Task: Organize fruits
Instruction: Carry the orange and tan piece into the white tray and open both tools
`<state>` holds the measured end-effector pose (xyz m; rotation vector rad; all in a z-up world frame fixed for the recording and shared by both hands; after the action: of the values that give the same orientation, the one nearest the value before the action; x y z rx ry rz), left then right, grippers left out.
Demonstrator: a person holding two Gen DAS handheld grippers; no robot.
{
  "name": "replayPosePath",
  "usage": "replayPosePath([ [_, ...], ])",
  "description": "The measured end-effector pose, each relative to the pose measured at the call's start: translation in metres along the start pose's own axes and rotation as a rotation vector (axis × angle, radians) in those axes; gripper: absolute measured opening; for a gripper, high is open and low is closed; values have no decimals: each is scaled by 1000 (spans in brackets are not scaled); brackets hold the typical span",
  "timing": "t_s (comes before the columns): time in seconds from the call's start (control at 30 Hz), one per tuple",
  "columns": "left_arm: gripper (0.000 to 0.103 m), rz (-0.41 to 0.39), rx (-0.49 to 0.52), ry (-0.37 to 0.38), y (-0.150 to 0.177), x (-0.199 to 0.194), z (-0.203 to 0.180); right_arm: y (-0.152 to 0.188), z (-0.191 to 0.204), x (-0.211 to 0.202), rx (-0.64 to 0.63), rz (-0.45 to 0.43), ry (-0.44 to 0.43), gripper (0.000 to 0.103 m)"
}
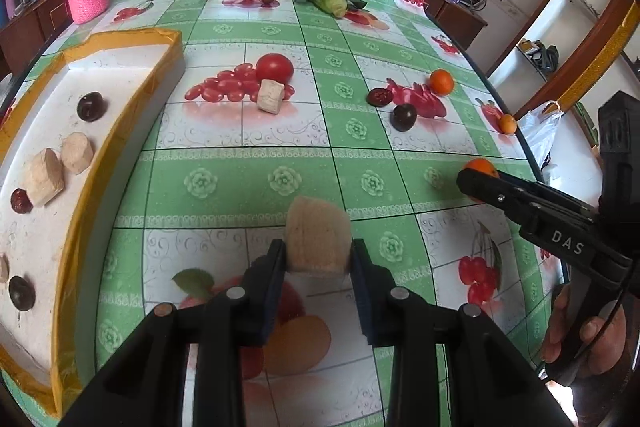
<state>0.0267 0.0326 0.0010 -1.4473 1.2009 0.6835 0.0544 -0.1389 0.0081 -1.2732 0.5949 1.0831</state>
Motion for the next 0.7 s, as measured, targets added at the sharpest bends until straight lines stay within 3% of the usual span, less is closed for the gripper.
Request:
replayPosePath([
  [0.33,35,-59,-43,15,11,-36,27,2,52,5,-95,13,-18,35],
  [0.7,35,-133,-153,-23,27,-73,87,-13,132,21,-205,25,-94,35],
])
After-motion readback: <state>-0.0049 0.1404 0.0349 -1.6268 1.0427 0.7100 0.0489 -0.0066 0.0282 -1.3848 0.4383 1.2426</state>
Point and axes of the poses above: each gripper's, at about its wrist camera, not at the fingertips, and x roughly the way its jaws point, z to its left, y to its underside, the point moved 4 cm from there along x, roughly the way its jaws point, and after that the axes turned 6 degrees about z, right-handed, at the moved point
